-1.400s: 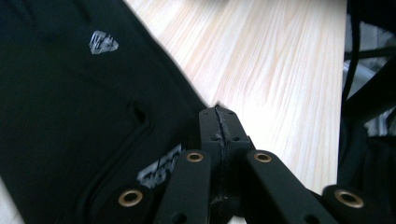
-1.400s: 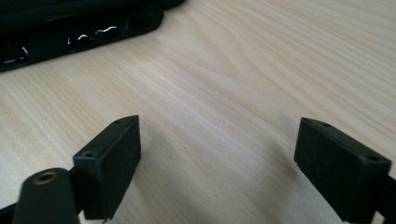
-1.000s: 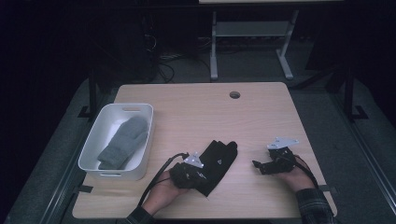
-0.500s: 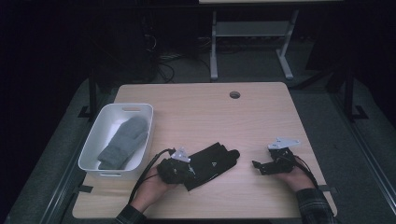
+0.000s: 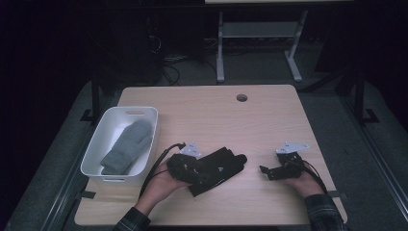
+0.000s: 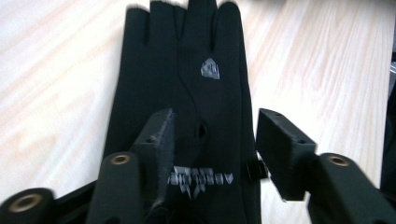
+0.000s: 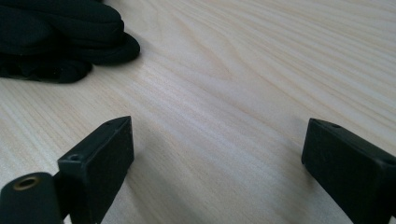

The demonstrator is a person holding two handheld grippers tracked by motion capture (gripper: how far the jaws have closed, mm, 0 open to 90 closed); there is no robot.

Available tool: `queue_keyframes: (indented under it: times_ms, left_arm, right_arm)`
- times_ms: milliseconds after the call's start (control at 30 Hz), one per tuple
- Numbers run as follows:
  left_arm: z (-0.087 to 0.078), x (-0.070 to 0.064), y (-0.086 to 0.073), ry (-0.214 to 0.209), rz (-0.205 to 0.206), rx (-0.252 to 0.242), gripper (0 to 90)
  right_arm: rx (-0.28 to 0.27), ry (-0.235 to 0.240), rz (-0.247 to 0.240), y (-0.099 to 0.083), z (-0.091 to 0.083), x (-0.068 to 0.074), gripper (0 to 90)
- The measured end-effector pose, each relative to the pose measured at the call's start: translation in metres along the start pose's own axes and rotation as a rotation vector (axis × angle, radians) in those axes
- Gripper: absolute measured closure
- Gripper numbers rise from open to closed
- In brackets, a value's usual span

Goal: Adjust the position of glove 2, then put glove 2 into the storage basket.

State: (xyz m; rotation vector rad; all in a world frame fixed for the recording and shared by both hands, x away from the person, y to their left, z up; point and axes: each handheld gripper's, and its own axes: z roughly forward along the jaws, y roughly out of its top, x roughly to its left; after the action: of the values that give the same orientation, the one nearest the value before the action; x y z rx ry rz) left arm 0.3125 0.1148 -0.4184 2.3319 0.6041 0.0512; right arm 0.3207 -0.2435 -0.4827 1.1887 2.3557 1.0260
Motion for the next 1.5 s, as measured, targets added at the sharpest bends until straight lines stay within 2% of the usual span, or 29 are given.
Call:
queue_keyframes:
  times_ms: [167,267,300,367,400,467,500,533,733,833,1000,1200,1267,1300,1433,1500]
  left_arm:
    - [0.013,0.006,0.012,0.000,0.015,0.014,26.0]
    - [0.022,0.009,0.017,-0.004,0.034,0.027,19.6]
    - [0.025,0.010,0.018,-0.005,0.047,0.038,17.9]
    - [0.031,0.010,0.021,-0.003,0.045,0.033,15.4]
    - [0.033,0.012,0.022,-0.003,0.064,0.046,14.9]
    - [0.039,0.012,0.023,0.001,0.061,0.045,13.6]
    - [0.041,0.013,0.024,0.003,0.080,0.065,13.5]
    - [0.044,0.013,0.024,0.013,0.069,0.058,13.0]
    - [0.054,0.016,0.023,0.062,0.094,0.094,12.4]
    - [0.058,0.017,0.022,0.058,0.104,0.122,12.4]
    - [0.063,0.016,0.019,0.060,0.106,0.134,12.4]
    - [0.066,0.019,0.016,0.031,0.088,0.134,13.8]
    - [0.067,0.019,0.015,0.019,0.068,0.114,15.6]
    - [0.067,0.020,0.014,0.017,0.071,0.110,15.8]
    - [0.064,0.019,0.015,0.001,0.093,0.116,23.8]
    - [0.063,0.018,0.015,-0.018,0.104,0.118,31.6]
  right_arm:
    - [0.000,0.000,0.002,0.000,0.000,0.000,9.2]
    - [0.000,0.000,0.003,0.000,0.000,0.000,9.1]
    - [0.000,0.000,0.003,0.000,0.000,0.000,9.1]
    - [0.000,-0.001,0.003,0.000,0.000,0.000,9.2]
    - [0.000,-0.001,0.002,0.000,0.000,0.000,9.1]
    - [0.000,-0.001,0.002,0.000,0.000,0.000,9.1]
    - [0.000,-0.002,0.002,0.000,0.000,0.000,9.1]
    - [0.001,-0.002,0.002,0.000,0.000,0.000,9.1]
    - [0.001,-0.002,0.002,0.000,0.000,0.000,9.1]
    - [0.000,-0.003,0.001,0.000,0.000,0.000,9.1]
    - [0.001,-0.002,0.002,0.000,0.000,0.000,9.2]
    - [0.001,-0.004,0.004,0.000,0.000,0.001,9.2]
    - [0.001,-0.004,0.002,0.000,0.000,0.001,9.2]
    - [0.001,-0.005,0.003,0.000,0.000,0.001,9.2]
    - [0.001,-0.005,0.003,0.000,0.000,0.001,9.2]
    - [0.001,-0.005,0.003,0.000,0.000,0.001,9.2]
